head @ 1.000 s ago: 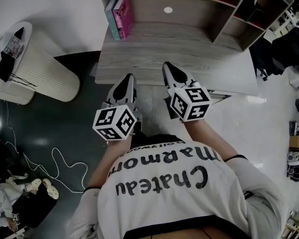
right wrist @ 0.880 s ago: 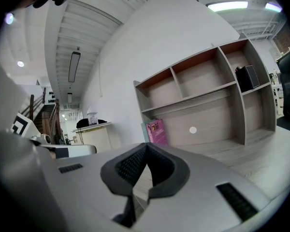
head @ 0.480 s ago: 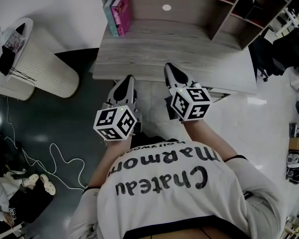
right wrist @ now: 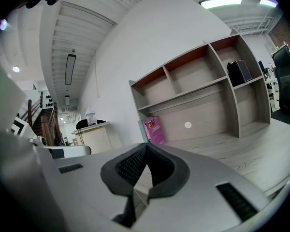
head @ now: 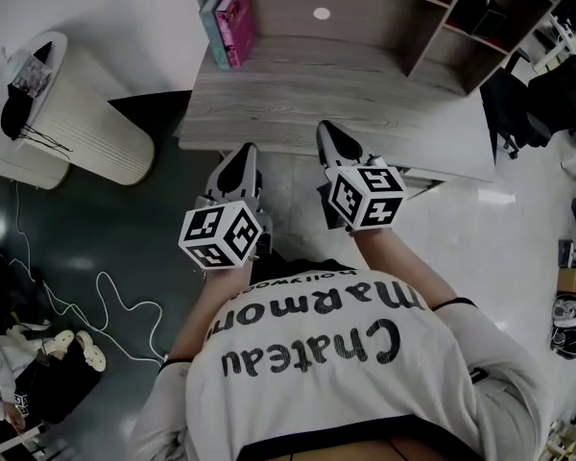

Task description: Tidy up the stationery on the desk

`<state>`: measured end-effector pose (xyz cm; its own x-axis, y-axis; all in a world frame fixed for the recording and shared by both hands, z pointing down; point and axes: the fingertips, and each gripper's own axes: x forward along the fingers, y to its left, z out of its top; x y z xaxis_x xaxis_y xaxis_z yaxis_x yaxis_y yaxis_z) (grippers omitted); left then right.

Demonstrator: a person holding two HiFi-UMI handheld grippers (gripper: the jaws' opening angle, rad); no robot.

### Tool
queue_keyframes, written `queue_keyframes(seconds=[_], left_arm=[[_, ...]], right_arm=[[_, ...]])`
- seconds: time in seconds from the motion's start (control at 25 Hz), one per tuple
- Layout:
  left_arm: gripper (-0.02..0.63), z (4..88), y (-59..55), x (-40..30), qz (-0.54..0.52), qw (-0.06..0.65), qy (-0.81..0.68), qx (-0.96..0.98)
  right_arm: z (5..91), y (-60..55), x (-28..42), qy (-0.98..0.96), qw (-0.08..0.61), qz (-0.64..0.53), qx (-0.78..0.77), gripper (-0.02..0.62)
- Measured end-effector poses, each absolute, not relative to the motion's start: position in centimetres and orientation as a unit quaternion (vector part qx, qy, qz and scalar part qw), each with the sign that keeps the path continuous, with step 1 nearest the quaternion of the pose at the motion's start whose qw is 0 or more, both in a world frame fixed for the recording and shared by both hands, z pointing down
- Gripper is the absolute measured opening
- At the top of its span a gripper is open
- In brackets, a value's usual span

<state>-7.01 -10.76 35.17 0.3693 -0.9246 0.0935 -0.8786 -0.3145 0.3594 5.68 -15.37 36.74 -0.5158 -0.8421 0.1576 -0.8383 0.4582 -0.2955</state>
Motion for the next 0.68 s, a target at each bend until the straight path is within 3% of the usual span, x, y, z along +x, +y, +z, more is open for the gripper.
queue_keyframes(seconds=[0.68], left_arm=[[0.016, 36.0, -9.2, -7.4, -0.068, 0.18, -0.565, 0.802]], right_arm=[[38.0, -14.1, 5.4, 0.857, -0.012, -0.173, -0.485, 0.012]])
